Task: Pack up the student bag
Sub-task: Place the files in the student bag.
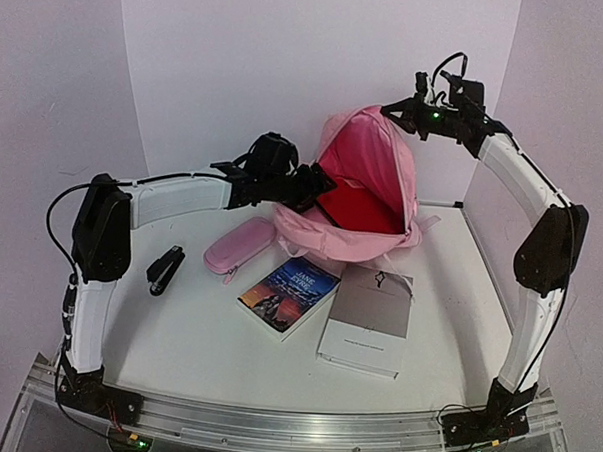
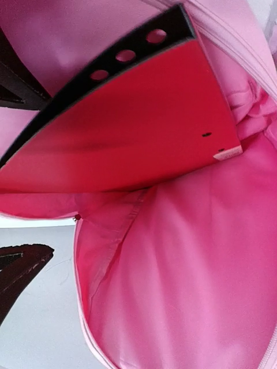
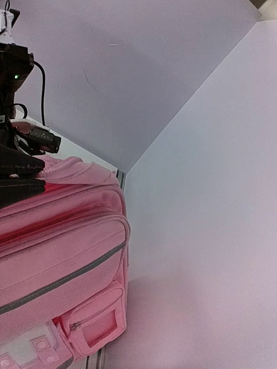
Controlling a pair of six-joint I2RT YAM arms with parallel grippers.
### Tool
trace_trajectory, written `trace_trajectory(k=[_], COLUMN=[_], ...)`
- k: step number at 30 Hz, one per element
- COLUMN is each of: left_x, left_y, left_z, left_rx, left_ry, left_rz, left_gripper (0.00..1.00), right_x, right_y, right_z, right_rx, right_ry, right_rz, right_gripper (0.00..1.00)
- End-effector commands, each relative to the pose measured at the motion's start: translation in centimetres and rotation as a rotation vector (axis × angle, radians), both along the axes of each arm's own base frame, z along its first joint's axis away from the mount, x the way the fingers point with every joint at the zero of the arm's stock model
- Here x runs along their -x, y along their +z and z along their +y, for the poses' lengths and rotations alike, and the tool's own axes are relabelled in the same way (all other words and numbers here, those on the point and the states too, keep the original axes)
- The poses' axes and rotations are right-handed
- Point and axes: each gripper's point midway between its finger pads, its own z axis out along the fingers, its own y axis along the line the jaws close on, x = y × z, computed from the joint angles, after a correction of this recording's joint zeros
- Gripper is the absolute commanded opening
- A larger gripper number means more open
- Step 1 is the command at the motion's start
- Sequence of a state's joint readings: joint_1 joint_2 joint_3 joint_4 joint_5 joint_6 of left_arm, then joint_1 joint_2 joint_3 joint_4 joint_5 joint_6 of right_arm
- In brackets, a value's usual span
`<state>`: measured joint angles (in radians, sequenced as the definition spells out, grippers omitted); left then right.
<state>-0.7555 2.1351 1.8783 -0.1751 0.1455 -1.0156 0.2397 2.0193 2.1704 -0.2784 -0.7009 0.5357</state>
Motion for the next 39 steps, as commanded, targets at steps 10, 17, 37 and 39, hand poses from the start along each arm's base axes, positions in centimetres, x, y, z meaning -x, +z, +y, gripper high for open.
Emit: trace_trajectory(k=[10,17,37,39], left_x=[-1.6,-2.8,2.7,4.6], left_y=[0.6,-2.2,10.1,11.1], left_z=[3.2,-0.4,4.6,6.3], left_rx=[0.009,0.039,-0.237,-0.277], left_ry=[0.075,-0.015,-0.141,-0.14], left_rz=[0.066,0.15,-0.29,-0.325], left_gripper=[0.55,0.26,1.0,1.0], right_x=[2.7,3.5,0.3,-0.3], right_y=[8.9,10.0,9.2,7.8], right_z=[0.0,0.1,-3.5,-3.4], right_rx=[-0.151,-0.164,-0.03,-0.017], right_ry=[0.05,0.055,-0.158,-0.16], right_rz=[-0.225,-0.256,-0.356,-0.333], right_gripper=[0.0,0.0,0.0,0.0])
